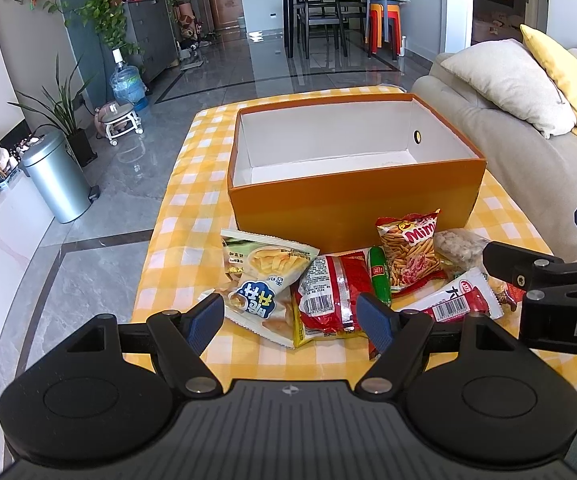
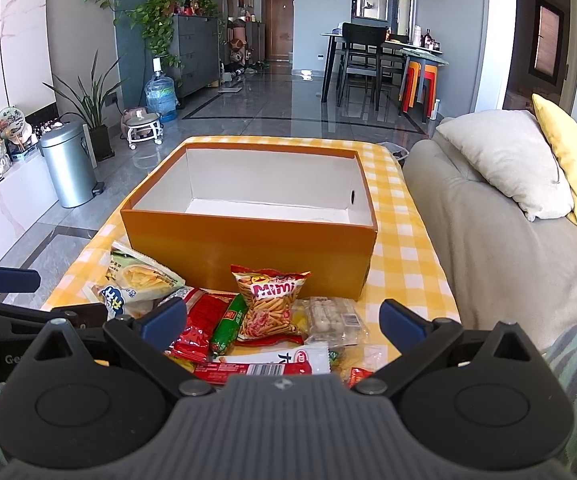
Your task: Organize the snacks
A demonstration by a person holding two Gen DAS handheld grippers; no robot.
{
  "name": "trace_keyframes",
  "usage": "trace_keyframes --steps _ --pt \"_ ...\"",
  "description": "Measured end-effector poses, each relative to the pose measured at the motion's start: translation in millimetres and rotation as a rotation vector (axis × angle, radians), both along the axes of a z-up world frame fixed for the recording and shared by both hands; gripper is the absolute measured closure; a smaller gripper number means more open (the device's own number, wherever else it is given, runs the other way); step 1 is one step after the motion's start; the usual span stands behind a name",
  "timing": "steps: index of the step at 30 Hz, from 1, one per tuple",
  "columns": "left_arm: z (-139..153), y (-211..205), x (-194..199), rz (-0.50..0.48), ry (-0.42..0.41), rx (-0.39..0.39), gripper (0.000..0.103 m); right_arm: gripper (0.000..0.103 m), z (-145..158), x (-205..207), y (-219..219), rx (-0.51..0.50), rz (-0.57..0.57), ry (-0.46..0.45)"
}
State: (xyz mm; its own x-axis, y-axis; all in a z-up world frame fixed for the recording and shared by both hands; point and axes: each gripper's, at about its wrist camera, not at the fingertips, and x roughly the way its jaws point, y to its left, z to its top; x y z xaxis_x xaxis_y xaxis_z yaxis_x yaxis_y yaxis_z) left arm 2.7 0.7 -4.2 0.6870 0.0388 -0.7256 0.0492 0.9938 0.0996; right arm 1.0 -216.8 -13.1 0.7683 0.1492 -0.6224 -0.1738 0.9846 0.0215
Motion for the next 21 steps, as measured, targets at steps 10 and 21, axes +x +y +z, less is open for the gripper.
trace_keyframes --steps 10,21 --pt "0.3 -0.1 -0.4 0.000 -0.001 0.002 0.015 0.004 -0.3 0.1 -0.6 0.011 -0.003 0.008" --pt "1.6 1.7 -1.9 0.000 -0.005 0.006 0.015 0.004 -2.2 1.7 -0.4 0.014 -0.005 0.009"
